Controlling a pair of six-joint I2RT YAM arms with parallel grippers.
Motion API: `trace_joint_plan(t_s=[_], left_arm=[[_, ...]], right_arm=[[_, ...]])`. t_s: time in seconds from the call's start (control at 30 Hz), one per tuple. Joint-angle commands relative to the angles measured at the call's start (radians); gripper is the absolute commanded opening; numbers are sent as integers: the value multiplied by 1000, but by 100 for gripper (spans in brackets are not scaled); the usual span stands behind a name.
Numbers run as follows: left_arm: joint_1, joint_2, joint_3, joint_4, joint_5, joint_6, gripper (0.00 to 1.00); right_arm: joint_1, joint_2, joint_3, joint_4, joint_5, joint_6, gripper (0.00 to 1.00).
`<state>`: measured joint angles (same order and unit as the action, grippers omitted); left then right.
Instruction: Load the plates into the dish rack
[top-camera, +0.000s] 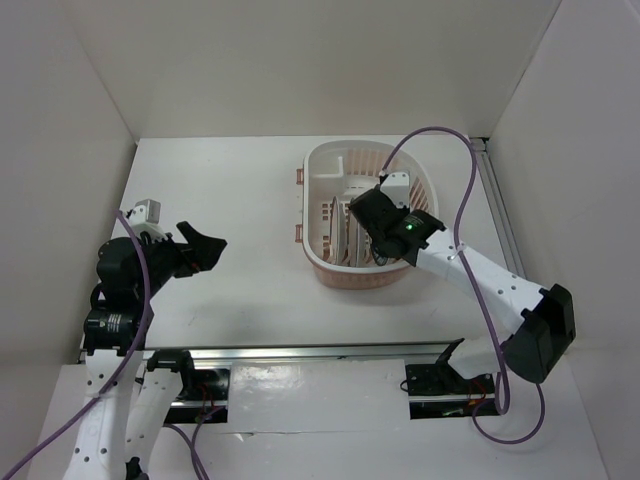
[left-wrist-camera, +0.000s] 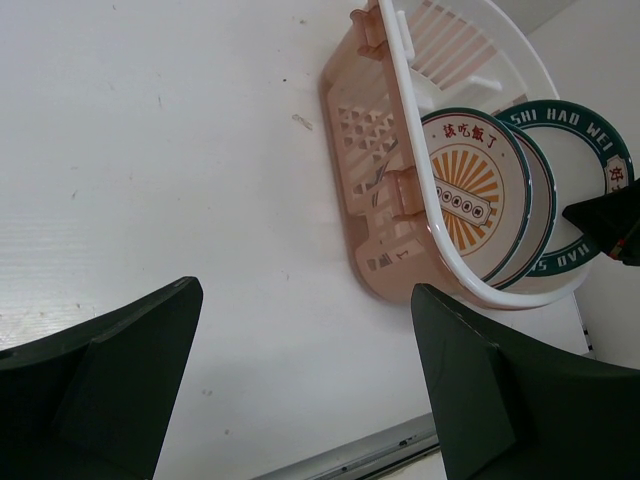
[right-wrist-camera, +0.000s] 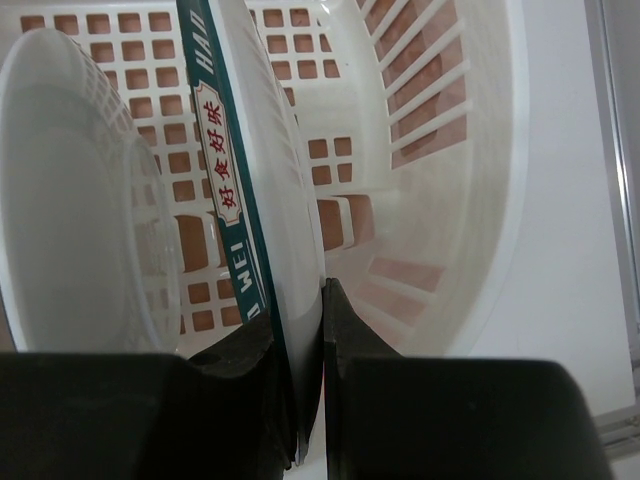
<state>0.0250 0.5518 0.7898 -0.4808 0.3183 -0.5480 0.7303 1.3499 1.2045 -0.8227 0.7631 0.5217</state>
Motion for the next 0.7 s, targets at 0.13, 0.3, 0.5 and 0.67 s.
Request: trace_joint_plan(t_s=[0.13, 0.3, 0.5, 0.67], left_arm=[[-4, -13, 11, 15, -2, 25, 99], [-4, -13, 11, 5, -2, 25, 99], [-13, -13, 11, 5, -11, 25, 99], [-13, -13, 11, 5, -12, 25, 99]], right_arm=[[-2, -1, -14, 68, 42, 35, 0], [-2, -1, -23, 68, 42, 44, 0], [17, 17, -42, 68, 42, 66, 0], [35, 17, -51, 68, 42, 77, 0]])
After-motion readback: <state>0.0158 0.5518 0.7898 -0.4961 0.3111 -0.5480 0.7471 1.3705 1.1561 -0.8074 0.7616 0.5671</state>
